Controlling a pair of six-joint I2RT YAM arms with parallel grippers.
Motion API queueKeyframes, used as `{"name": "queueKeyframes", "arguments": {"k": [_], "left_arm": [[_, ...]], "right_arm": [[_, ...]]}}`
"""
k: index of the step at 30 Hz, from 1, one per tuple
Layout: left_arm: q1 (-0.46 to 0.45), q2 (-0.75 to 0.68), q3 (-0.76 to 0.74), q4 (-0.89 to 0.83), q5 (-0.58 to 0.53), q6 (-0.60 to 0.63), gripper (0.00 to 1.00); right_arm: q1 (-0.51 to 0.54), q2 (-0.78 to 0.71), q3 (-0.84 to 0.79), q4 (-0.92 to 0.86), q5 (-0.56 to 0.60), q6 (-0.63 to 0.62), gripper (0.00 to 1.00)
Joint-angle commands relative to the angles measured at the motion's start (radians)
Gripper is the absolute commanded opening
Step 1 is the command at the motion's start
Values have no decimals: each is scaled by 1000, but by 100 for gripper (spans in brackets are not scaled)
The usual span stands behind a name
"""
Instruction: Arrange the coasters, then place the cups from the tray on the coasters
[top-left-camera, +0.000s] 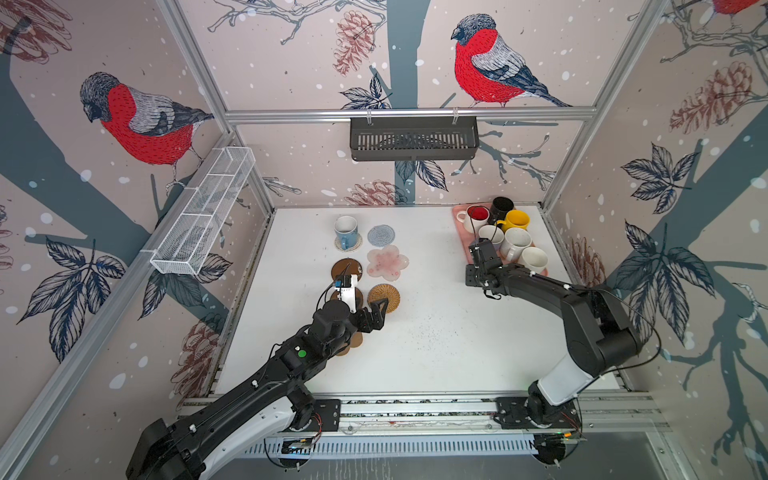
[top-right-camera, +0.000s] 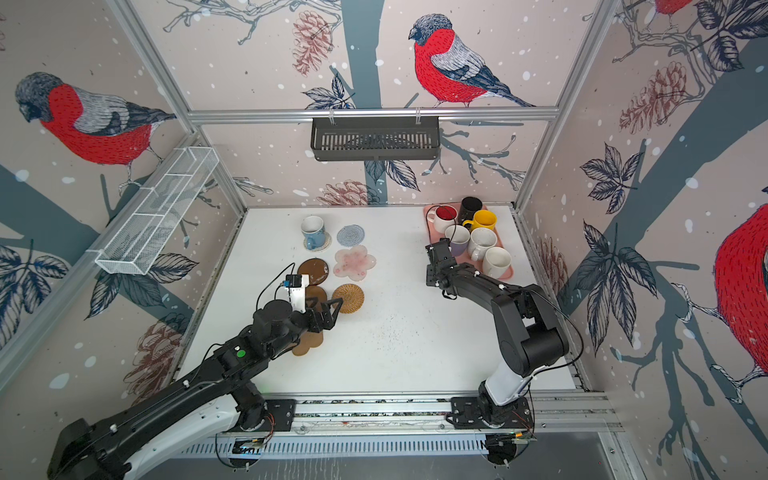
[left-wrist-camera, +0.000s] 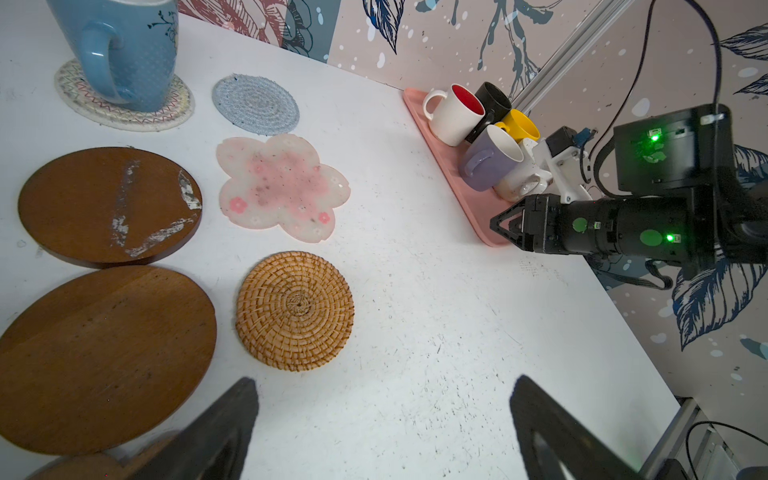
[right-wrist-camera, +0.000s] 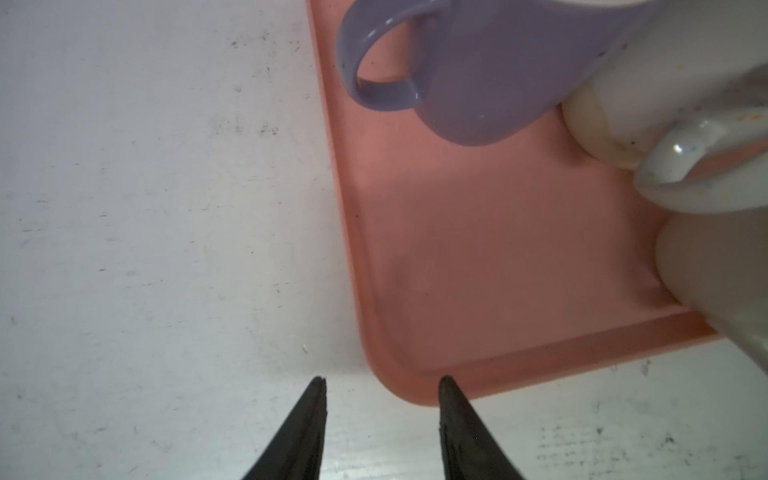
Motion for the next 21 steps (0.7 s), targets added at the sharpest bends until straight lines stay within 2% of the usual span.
{"name": "queueKeyframes", "arguments": {"k": [1,12,21], "left_arm": [[0,-1,7,31,3,20,95],[0,-8,-10,30,-13,23,96],[0,10,-12,43,-7,16,95]], "right_arm": [[-2,23,33,-30,-20,-62,45],[1,134,73,-28,-54,-75,42],[23,143,30,5,-70,-54,28]]}}
